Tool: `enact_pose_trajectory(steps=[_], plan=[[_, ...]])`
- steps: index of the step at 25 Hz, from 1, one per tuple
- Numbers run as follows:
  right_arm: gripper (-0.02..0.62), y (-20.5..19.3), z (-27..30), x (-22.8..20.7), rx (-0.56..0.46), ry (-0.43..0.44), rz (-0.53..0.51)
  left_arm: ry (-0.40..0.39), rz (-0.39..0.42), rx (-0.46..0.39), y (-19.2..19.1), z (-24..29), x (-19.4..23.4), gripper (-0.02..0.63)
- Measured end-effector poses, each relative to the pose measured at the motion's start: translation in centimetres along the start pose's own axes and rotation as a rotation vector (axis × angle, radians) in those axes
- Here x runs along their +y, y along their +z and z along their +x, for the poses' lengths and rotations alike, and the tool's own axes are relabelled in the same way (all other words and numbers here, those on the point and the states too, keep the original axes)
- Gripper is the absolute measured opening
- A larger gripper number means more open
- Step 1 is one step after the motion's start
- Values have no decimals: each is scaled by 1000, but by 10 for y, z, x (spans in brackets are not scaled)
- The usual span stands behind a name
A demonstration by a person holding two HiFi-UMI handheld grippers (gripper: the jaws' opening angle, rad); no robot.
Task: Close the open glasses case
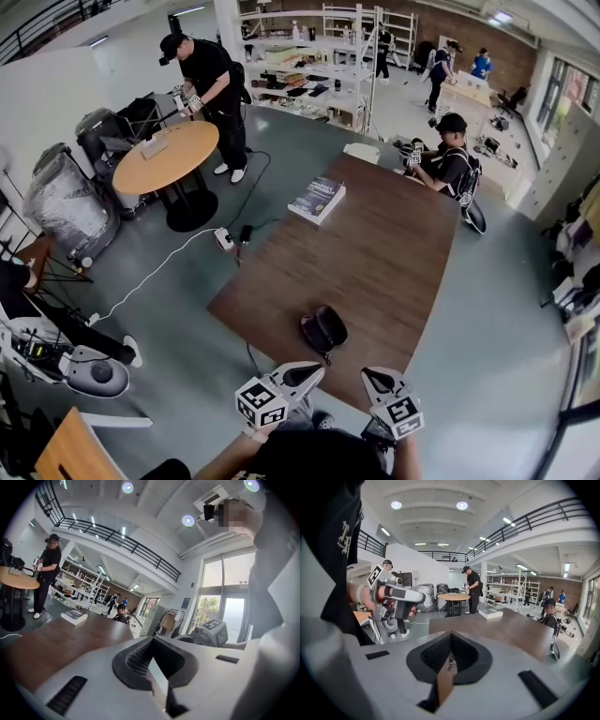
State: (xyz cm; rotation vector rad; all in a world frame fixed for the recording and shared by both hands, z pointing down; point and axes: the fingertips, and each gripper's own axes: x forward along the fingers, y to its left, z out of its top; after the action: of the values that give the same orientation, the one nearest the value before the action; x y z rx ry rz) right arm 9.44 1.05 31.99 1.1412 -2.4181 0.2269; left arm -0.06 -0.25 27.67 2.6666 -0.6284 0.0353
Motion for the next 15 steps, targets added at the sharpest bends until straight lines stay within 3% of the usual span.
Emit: enact_pose_trajectory(steps=[15], plan=[[-13, 19, 80, -40, 26, 52, -1, 35, -60, 44, 3, 20, 81, 6]])
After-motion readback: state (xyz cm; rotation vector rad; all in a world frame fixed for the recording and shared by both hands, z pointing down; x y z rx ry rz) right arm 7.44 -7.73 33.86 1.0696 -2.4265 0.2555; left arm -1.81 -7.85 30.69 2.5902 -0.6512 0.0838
